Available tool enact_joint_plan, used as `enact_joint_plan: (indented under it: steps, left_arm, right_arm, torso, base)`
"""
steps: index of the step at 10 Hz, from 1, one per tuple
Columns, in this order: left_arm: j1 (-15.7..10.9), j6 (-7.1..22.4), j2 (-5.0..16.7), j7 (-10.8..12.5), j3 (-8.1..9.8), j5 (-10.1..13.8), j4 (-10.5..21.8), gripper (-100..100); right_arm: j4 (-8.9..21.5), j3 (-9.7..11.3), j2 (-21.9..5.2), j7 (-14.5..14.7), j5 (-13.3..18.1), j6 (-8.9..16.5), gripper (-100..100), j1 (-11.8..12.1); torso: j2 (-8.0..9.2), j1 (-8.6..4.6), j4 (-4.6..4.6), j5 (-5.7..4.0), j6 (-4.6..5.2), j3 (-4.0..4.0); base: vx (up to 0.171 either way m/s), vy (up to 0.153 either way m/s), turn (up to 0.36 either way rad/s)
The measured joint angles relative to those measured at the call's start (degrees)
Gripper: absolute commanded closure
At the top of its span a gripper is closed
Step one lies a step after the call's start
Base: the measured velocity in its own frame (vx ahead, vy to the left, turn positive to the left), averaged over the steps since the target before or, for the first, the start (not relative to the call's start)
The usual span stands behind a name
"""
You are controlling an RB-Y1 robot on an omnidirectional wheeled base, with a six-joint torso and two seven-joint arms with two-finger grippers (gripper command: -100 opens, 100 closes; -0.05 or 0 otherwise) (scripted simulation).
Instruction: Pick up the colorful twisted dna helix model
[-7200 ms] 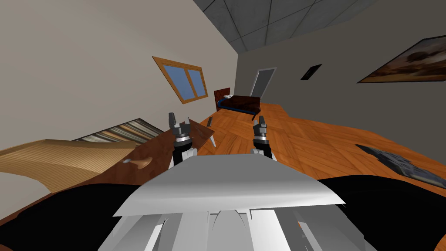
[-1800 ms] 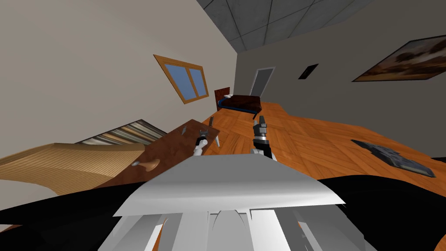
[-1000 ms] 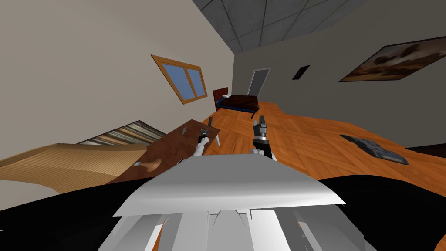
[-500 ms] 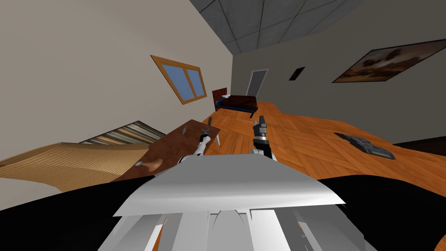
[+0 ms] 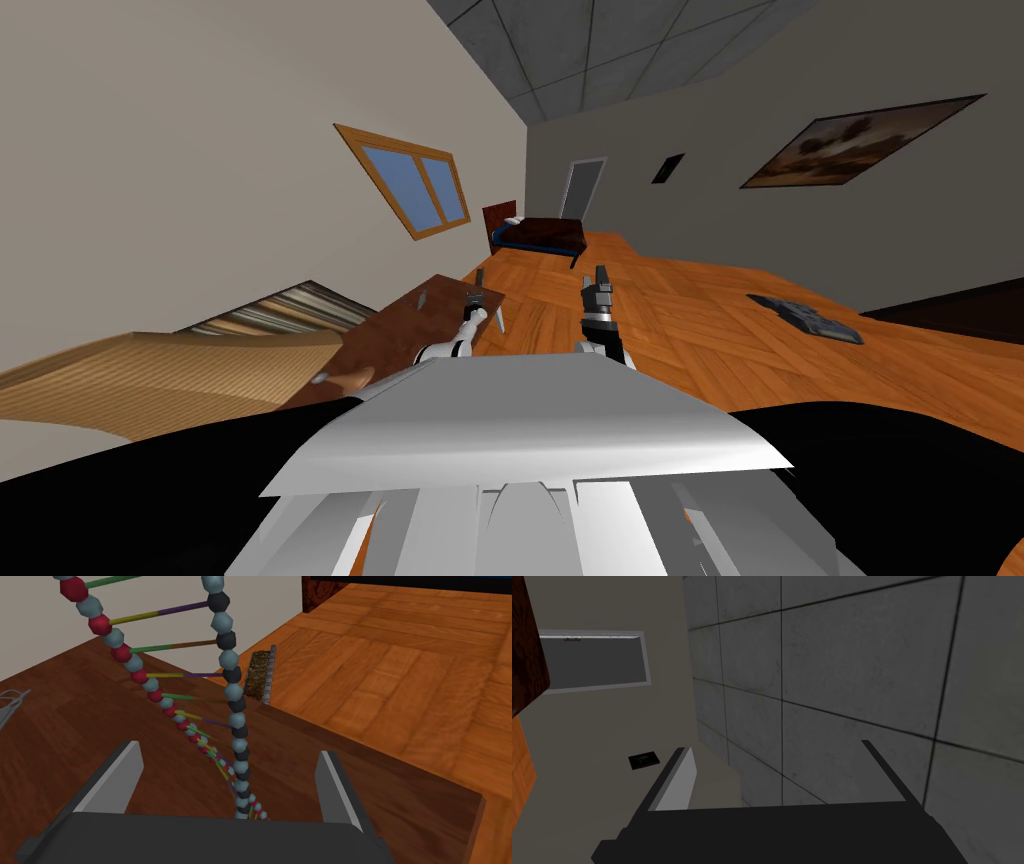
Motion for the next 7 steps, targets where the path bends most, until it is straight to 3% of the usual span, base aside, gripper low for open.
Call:
enact_joint_plan:
  steps: [3, 4, 5, 7]
  left_arm:
    - [-3.3, -1.1, -1.5, -0.8, 2.56, -1.1, 3.5, -100]
    - [-4.8, -2.0, -1.3, -0.3, 2.48, -1.3, 6.2, -100]
    - [-5.0, -2.3, -1.2, -0.1, 2.46, -1.3, 6.6, 100]
    - [-5.0, -2.3, -1.2, -0.1, 2.52, -1.2, 6.5, 100]
  right_arm:
    - [0.0, 0.0, 0.0, 0.0, 0.0, 0.0, 0, 0.0]
    - [0.0, 0.0, 0.0, 0.0, 0.0, 0.0, 0, 0.0]
    - [0.0, 0.0, 0.0, 0.0, 0.0, 0.0, 0, 0.0]
    - [0.0, 0.0, 0.0, 0.0, 0.0, 0.0, 0, 0.0]
  torso:
    - [-0.01, -0.02, -0.01, 0.0, 0.0, -0.01]
    - [-0.1, -0.08, -0.03, -0.01, -0.02, -0.06]
    - [-0.18, -0.14, -0.04, -0.03, -0.02, -0.1]
    - [-0.28, -0.22, -0.1, -0.04, 0.07, -0.18]
  base:
    - [-0.054, 0.042, -0.062]
    - [-0.009, 0.008, -0.001]
    - [0.0, 0.0, 0.0]
    - [0.0, 0.002, 0.009]
